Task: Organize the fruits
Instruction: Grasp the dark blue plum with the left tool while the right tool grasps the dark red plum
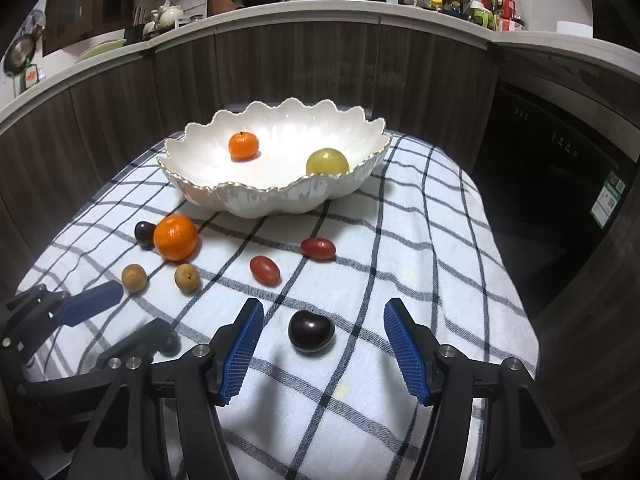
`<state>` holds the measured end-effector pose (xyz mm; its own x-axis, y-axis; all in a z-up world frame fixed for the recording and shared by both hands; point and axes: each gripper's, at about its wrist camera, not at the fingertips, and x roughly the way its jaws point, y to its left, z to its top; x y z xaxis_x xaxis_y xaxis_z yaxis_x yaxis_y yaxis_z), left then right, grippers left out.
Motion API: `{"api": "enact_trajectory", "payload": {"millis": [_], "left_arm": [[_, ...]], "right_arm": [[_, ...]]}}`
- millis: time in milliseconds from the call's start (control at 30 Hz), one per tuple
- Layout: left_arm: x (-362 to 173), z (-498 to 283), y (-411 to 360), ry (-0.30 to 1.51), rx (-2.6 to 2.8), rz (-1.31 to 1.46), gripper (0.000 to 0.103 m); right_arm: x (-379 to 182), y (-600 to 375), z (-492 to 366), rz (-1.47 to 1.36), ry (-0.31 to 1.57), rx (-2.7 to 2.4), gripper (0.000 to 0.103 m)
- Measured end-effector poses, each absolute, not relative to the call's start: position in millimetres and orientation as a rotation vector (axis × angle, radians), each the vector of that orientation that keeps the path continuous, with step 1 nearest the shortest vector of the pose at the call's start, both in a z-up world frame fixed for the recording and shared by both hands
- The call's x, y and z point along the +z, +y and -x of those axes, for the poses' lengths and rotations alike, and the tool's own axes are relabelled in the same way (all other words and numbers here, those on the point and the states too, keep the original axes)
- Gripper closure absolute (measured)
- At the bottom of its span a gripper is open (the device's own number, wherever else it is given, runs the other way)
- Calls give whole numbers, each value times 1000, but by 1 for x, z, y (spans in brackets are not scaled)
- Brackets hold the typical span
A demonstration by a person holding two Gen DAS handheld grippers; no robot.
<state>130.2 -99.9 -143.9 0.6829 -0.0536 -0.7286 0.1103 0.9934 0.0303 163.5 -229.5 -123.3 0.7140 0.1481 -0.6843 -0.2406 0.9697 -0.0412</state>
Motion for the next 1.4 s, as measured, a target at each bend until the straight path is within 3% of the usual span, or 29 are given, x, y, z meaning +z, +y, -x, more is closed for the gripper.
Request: {"api": "enact_trajectory", "payload": {"millis": [267,433,667,933,1067,1400], "left_arm": [[-155,-132,-104,846,-111,-83,55],[-162,-135,-104,876,-124,-85,65],[-164,-135,-104,874,-137,-83,67],[-164,-133,-108,869,-169,-86,80],[-163,-133,-108,870,-171,-86,80],[-157,-133,-107,854,-165,-94,80]], "right_arm": [[-133,-226,-167,122,764,221,40],[-139,-223,-172,123,786,218,45],[-148,-221,-177,118,824,231,58],[-154,-221,-180,110,847,240,67],[-154,-222,-180,101,847,239,73],[-150,-224,-179,99,835,230,73]]}}
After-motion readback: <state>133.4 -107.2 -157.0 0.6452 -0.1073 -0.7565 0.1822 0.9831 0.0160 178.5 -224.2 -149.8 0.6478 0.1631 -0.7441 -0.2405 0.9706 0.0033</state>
